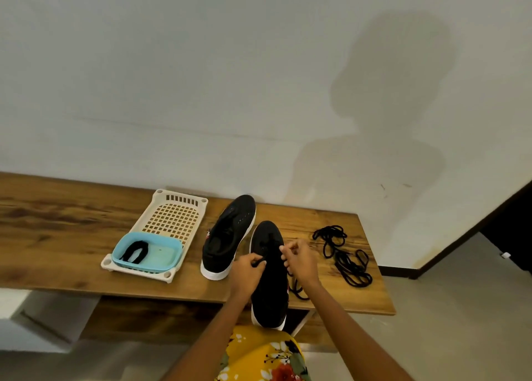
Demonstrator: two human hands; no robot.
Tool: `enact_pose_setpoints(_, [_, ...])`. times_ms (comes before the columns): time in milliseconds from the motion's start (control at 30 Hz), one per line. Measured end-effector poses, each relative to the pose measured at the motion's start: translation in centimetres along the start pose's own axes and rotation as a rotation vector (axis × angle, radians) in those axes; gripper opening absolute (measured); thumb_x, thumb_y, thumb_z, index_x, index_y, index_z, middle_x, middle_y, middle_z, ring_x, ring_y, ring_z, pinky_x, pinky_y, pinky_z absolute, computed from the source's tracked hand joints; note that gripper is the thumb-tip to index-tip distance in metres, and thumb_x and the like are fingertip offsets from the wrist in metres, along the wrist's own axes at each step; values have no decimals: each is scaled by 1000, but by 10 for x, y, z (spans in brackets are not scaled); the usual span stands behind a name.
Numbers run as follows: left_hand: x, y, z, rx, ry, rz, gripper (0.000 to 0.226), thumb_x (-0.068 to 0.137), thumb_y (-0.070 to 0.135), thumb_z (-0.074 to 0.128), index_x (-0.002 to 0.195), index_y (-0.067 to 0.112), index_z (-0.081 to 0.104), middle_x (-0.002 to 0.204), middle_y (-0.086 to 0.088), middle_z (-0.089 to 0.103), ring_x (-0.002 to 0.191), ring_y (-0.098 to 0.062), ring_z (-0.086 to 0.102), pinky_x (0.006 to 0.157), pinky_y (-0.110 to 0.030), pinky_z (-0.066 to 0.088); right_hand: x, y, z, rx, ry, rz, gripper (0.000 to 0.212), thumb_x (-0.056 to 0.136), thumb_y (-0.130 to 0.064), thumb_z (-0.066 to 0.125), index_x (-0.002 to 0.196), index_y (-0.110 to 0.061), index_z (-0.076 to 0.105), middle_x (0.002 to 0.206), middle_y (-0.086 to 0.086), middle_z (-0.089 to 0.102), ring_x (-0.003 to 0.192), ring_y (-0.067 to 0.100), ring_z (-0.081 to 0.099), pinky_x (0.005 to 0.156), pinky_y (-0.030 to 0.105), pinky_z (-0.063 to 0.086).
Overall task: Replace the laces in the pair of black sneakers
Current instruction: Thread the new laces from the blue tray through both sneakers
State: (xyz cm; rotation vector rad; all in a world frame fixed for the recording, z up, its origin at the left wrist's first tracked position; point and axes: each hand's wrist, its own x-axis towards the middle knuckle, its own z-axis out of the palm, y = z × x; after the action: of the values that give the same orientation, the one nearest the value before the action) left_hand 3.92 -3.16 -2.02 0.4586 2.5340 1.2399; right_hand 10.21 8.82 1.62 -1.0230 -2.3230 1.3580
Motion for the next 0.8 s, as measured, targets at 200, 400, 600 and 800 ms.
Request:
enact_pose_setpoints(200, [6, -18, -11, -472, -127, -300, 26, 87, 11, 65, 111, -1, 65, 88, -5, 68, 81, -16, 64, 72, -30, 54, -12, -3, 23, 34, -261, -39, 21, 97, -5, 47, 106, -6, 66, 78, -5, 62, 69, 5, 59, 64, 13, 51])
enact_pose_setpoints(400, [13, -18, -17, -469, -216, -316, 32, 88, 6, 63, 119, -3, 59, 105, -16, 66, 91, -22, 64, 69, -23, 53, -8, -6, 33, -167, -273, -67, 12, 93, -4, 51, 94, -15, 55, 71, -5, 59, 61, 5, 55, 64, 22, 50])
enact_pose_setpoints(600, [11, -21, -17, -502, -237, -273, 25, 89, 6, 61, 114, 2, 61, 97, -9, 67, 86, -20, 65, 73, -29, 54, 2, -10, 37, -292, -257, -18, 15, 92, -11, 58, 80, -20, 59, 66, -5, 59, 58, 6, 58, 62, 23, 55])
enact_pose_setpoints(800, [11, -22, -19, -413, -269, -147, 20, 95, 15, 52, 110, 11, 65, 91, -2, 67, 83, -17, 65, 70, -26, 52, 2, -16, 35, -493, -296, -163, 29, 91, -3, 50, 72, -25, 49, 75, 0, 60, 74, 19, 60, 68, 34, 51])
